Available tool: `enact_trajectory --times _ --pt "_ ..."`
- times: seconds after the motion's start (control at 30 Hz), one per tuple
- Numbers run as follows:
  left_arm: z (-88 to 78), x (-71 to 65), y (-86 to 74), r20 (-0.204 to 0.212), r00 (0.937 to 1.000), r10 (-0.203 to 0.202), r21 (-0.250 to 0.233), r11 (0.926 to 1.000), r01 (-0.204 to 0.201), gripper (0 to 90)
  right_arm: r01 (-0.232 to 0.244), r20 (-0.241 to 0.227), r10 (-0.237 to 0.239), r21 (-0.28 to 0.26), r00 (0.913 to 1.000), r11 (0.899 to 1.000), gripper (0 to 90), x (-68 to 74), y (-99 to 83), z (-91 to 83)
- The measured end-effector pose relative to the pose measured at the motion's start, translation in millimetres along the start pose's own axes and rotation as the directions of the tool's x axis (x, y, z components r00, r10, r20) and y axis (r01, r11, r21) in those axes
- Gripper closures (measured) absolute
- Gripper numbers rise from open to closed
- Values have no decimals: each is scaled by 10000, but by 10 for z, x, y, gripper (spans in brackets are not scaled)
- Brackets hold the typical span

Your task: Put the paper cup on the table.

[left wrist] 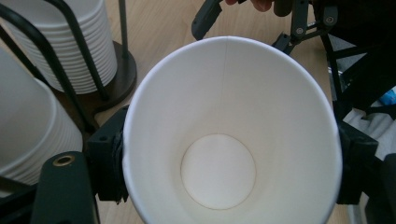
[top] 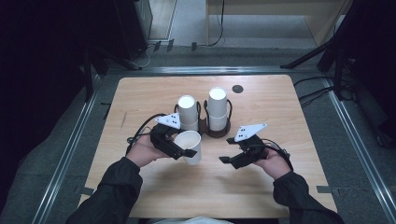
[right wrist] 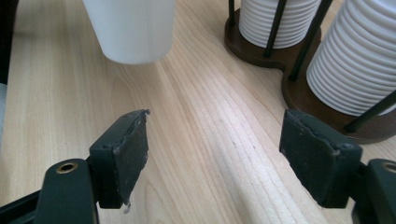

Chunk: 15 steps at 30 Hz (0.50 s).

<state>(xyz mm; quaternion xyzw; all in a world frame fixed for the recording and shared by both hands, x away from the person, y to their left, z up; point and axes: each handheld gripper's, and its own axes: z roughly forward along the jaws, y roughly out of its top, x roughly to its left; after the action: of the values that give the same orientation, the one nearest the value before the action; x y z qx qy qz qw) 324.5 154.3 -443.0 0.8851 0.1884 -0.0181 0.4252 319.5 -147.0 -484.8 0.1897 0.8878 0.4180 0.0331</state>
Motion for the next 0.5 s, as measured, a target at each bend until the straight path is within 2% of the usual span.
enact_trajectory --times 0.13,0.23,0.5 --pt "-33 38 -33 -109 9999 -110 69 9999 110 206 205 385 -215 260 9990 9995 239 -37 -14 14" --pt "-56 59 -61 -221 9996 -202 114 9997 204 206 125 498 -142 357 9987 9993 239 -82 -28 25" --pt "-137 111 -138 -560 9977 -389 236 9989 402 205 33 473 -49 323 9989 9995 240 -149 -16 32"
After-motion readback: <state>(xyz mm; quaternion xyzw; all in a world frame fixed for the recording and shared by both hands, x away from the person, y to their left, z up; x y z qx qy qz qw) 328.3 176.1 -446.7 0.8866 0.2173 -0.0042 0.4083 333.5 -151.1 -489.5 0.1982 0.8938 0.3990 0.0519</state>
